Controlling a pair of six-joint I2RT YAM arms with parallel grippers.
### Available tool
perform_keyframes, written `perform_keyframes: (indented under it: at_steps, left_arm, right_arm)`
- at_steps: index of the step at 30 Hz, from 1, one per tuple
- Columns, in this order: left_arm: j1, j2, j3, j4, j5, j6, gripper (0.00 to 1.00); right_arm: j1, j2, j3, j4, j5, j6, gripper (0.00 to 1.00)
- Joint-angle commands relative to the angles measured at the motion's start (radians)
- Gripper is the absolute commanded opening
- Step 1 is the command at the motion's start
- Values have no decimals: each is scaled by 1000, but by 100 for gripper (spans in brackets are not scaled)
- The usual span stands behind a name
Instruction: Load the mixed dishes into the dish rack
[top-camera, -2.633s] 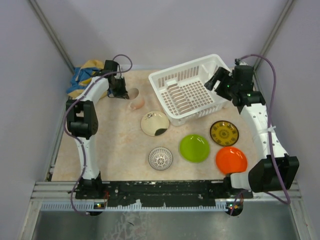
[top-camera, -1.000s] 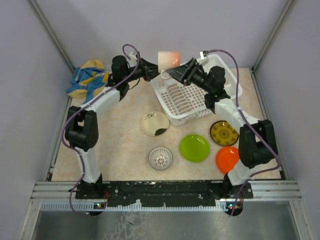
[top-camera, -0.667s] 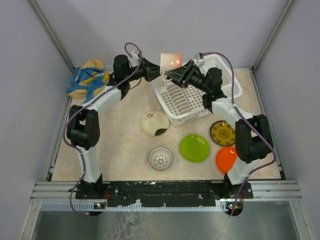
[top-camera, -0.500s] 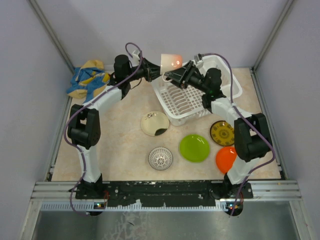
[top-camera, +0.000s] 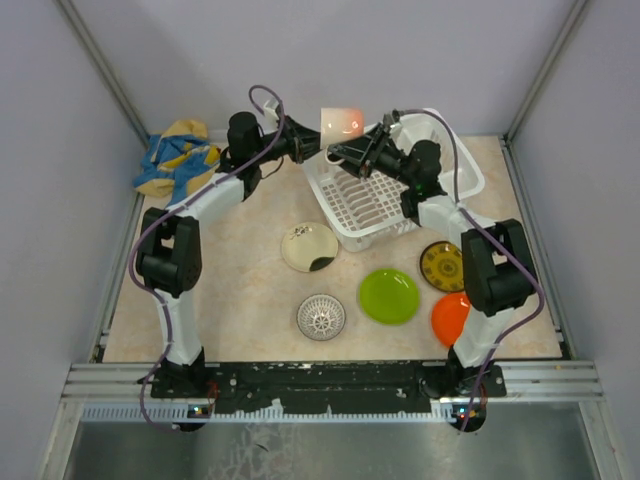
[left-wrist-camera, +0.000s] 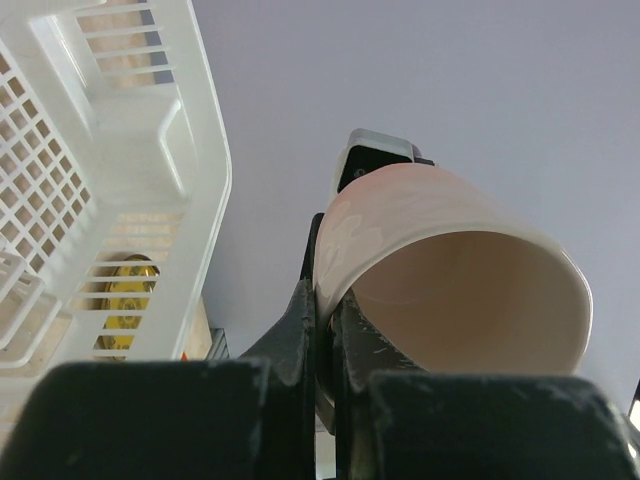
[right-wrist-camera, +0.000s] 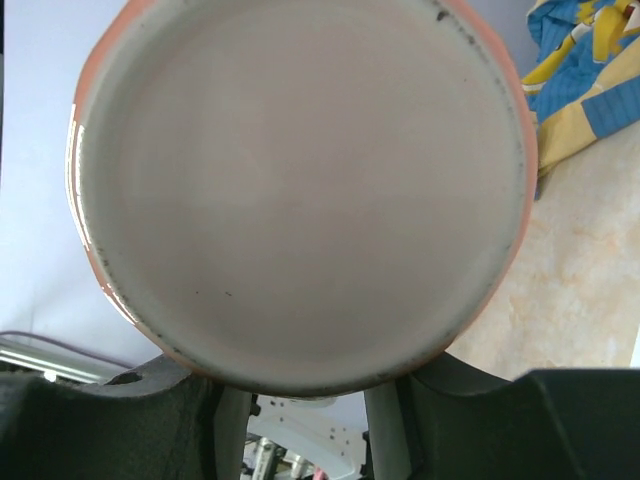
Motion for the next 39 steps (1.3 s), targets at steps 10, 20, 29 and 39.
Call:
perform_keyframes:
  at_steps: [10,20,29,39]
  left_arm:
    - [-55,22,-66,54,62,90,0]
    - [-51,30,-72,5,62,148,1]
    - [-17,9,-28,-150,19,279,48]
    - [41,-40,-48,-251,-31,360,96]
  right_arm:
    - [24,43,70,299,19,161,17]
    - [18,-14,47,167,46,35,0]
    - [-56,-77,-2,74,73,-34,0]
    - [-148,-106,18,-232,25,-302,0]
